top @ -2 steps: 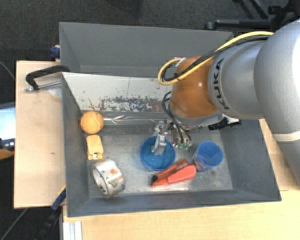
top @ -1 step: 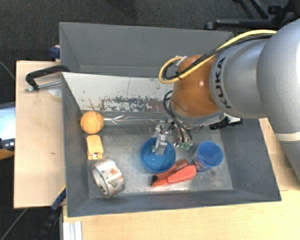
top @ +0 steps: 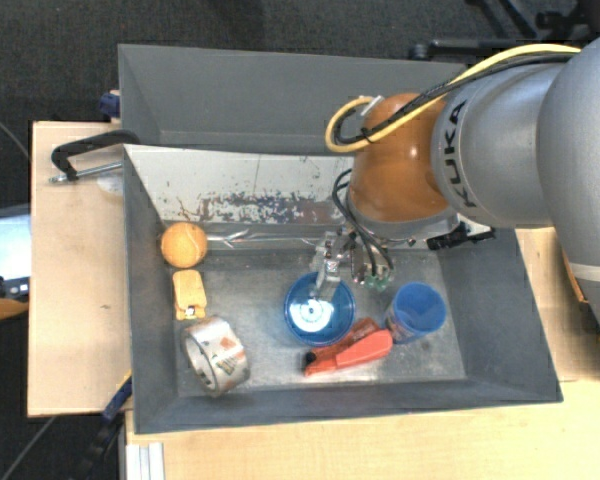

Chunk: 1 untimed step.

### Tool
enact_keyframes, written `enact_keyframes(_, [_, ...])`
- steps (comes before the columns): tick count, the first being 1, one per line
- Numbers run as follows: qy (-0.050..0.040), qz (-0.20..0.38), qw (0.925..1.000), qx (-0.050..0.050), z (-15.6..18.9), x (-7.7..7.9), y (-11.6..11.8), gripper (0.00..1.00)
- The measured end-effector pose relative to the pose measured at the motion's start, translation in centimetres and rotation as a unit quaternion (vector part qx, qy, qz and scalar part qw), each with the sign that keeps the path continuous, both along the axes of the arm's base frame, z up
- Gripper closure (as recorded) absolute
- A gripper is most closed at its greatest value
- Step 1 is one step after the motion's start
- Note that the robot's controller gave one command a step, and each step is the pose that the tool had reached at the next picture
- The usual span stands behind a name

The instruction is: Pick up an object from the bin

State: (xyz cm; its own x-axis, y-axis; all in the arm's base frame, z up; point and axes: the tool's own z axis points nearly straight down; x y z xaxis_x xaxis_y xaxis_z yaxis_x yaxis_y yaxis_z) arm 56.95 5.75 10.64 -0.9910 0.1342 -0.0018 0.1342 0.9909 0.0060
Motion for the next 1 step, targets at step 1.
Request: enact_keyframes(1, [-0.0042,0.0,1.0,0.0,2.98,0.23,0.01,1.0])
